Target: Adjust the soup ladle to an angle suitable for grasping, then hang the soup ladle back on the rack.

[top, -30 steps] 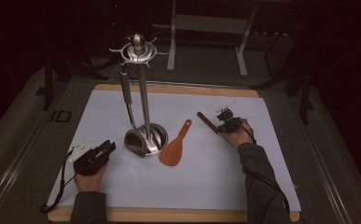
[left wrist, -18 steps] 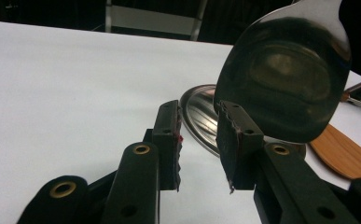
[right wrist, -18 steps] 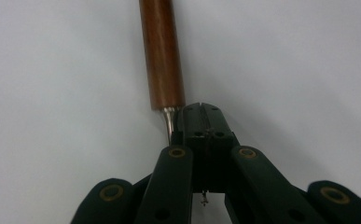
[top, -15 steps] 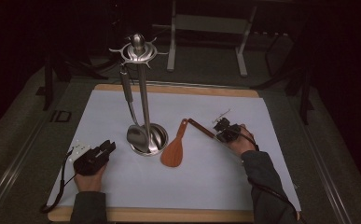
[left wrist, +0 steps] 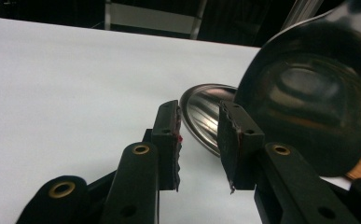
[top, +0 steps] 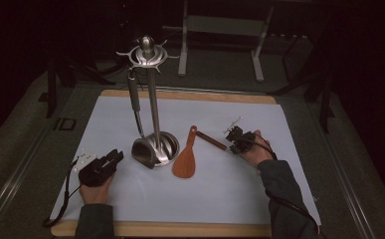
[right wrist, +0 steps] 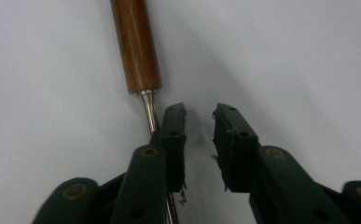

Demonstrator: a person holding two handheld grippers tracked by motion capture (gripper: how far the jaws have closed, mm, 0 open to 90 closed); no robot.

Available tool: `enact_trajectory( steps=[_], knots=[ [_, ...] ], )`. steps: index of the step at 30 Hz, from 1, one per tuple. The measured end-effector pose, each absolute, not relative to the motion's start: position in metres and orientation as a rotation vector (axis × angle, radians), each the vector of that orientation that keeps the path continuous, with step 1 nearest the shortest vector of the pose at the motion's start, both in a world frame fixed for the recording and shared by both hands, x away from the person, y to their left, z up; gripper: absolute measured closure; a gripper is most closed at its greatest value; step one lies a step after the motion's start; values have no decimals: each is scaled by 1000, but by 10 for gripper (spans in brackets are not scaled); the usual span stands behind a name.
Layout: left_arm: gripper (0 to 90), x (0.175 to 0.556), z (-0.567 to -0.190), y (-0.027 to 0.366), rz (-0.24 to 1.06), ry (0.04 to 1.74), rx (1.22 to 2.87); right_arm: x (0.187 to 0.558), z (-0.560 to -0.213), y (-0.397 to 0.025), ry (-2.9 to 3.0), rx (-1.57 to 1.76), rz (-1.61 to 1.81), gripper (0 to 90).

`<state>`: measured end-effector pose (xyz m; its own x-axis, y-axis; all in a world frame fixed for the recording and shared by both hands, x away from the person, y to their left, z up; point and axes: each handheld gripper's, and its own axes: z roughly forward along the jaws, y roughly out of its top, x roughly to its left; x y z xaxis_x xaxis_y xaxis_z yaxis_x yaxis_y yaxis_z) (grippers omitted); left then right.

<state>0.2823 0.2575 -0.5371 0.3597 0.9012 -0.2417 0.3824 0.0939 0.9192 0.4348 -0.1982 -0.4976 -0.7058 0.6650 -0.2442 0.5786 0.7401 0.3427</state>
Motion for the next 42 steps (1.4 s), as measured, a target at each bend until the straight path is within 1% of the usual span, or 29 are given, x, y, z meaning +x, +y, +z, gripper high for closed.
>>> enact_trajectory(
  steps=[9,16,27,33,39,42],
  knots=[
    [693,282,-537,257,578,1219,1498,435,-485,-192,2623,909,494,652],
    [692,282,-537,257,576,1219,1497,439,-486,-176,2692,835,487,645],
    [691,283,-537,258,576,1222,1496,454,-501,-166,2781,885,387,692],
    [691,283,-537,258,576,1225,1497,456,-501,-167,2778,961,416,708],
    [691,283,-537,258,575,1225,1498,454,-497,-152,2803,922,210,741],
    [691,283,-537,258,575,1225,1497,455,-495,-152,2834,974,166,742]
  ],
)
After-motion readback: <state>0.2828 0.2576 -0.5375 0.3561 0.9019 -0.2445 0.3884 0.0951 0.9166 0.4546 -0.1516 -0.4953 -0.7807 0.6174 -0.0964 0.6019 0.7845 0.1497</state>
